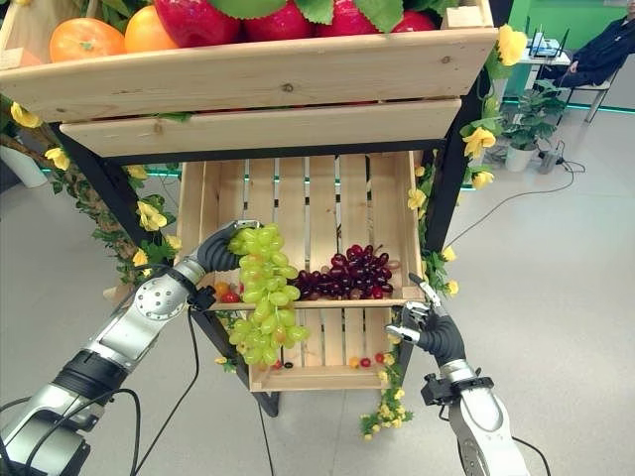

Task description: Pick up the fruits from the basket on one side to the basket on the other side

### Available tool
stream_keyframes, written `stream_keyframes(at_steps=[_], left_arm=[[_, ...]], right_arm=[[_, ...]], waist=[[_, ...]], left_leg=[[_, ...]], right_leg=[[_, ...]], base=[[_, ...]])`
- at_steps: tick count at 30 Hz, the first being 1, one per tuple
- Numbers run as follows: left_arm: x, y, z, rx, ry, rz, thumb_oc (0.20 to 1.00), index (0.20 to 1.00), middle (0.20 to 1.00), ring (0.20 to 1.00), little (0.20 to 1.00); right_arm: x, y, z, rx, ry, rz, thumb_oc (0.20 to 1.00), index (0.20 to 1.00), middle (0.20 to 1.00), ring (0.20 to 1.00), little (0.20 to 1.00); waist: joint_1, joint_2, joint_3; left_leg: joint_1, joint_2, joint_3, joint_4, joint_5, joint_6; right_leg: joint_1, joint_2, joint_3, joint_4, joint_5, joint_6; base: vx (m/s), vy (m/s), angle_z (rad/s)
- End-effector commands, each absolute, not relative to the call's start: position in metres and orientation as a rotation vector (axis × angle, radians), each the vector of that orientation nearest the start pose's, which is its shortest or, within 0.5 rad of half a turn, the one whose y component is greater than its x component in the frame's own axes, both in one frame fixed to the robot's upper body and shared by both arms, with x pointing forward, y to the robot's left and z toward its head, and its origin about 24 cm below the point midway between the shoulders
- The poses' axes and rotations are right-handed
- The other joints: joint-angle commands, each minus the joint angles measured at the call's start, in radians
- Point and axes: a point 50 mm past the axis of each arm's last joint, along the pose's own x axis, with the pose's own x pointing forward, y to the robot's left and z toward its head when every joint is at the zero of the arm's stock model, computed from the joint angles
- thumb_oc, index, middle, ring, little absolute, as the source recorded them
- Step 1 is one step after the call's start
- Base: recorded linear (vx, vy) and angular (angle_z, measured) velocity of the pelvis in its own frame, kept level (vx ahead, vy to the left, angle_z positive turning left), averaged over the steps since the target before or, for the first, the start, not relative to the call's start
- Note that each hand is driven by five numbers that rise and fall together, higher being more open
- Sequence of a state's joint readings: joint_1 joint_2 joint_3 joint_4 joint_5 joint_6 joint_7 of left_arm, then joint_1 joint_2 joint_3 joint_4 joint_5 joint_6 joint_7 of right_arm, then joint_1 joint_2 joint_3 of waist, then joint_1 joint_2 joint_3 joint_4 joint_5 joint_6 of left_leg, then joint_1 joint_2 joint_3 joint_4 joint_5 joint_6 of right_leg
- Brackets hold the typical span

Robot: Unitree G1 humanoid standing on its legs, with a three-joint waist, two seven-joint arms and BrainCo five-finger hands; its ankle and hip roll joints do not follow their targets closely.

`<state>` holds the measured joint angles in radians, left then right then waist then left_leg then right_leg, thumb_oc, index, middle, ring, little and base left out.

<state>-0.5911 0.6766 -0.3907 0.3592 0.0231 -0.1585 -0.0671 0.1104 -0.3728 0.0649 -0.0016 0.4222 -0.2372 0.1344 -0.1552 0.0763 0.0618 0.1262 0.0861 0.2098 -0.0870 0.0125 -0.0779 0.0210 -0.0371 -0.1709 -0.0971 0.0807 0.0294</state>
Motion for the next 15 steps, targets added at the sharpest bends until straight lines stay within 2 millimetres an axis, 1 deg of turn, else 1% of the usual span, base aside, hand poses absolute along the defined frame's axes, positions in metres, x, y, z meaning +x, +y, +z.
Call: stream_keyframes(at_steps=[1,5,8,10,11,14,15], left_arm=[[0.368,0.203,0.201,0.797,-0.367,-0.159,0.2,0.2,0.2,0.2,0.2],[0.379,0.218,0.206,0.789,-0.3,-0.09,0.2,0.2,0.2,0.2,0.2],[0.388,0.228,0.212,0.69,-0.263,-0.026,0.2,0.2,0.2,0.2,0.2],[0.393,0.233,0.217,0.58,-0.258,0.024,0.2,0.2,0.2,0.2,0.2],[0.396,0.234,0.224,0.468,-0.28,0.055,0.2,0.2,0.2,0.2,0.2],[0.399,0.236,0.235,0.209,-0.323,0.104,0.2,0.2,0.2,0.2,0.2],[0.4,0.236,0.235,0.143,-0.324,0.112,0.2,0.2,0.2,0.2,0.2]], right_arm=[[0.235,-0.213,0.062,0.069,-0.164,0.122,1.0,1.0,1.0,1.0,1.0],[0.234,-0.212,0.059,0.069,-0.147,0.122,1.0,1.0,1.0,1.0,1.0],[0.233,-0.211,0.057,0.065,-0.132,0.133,1.0,1.0,1.0,1.0,1.0],[0.233,-0.21,0.055,0.063,-0.122,0.136,1.0,1.0,1.0,1.0,1.0],[0.233,-0.209,0.055,0.065,-0.118,0.139,1.0,1.0,1.0,1.0,1.0],[0.235,-0.206,0.056,0.065,-0.12,0.147,1.0,1.0,1.0,1.0,1.0],[0.235,-0.205,0.056,0.065,-0.121,0.152,1.0,1.0,1.0,1.0,1.0]], waist=[[-0.007,-0.04,-0.015],[-0.014,-0.025,-0.009],[-0.022,-0.013,-0.001],[-0.029,-0.005,0.004],[-0.034,-0.001,0.006],[-0.045,0.007,0.011],[-0.05,0.009,0.014]], left_leg=[[-0.019,-0.005,-0.009,0.032,-0.004,-0.015],[-0.021,-0.009,-0.002,0.025,-0.001,-0.014],[-0.021,-0.013,0.008,0.02,0.002,-0.014],[-0.023,-0.014,0.011,0.018,0.003,-0.013],[-0.023,-0.015,0.015,0.016,0.004,-0.013],[-0.024,-0.014,0.021,0.013,0.006,-0.014],[-0.024,-0.015,0.023,0.013,0.006,-0.014]], right_leg=[[0.024,-0.057,-0.005,0.01,-0.064,0.114],[0.015,-0.062,-0.004,0.01,-0.06,0.119],[0.006,-0.065,-0.001,0.01,-0.056,0.124],[0.002,-0.068,0.002,0.01,-0.054,0.125],[0.0,-0.069,0.002,0.01,-0.053,0.127],[-0.006,-0.072,0.003,0.01,-0.052,0.129],[-0.008,-0.072,0.005,0.01,-0.05,0.129]], base=[[0.0,-0.009,-0.17],[0.0,-0.001,-0.04],[0.0,0.004,-0.01],[0.0,0.012,-0.07],[0.0,0.014,-0.06],[0.0,0.013,-0.06],[0.0,0.012,-0.12]])
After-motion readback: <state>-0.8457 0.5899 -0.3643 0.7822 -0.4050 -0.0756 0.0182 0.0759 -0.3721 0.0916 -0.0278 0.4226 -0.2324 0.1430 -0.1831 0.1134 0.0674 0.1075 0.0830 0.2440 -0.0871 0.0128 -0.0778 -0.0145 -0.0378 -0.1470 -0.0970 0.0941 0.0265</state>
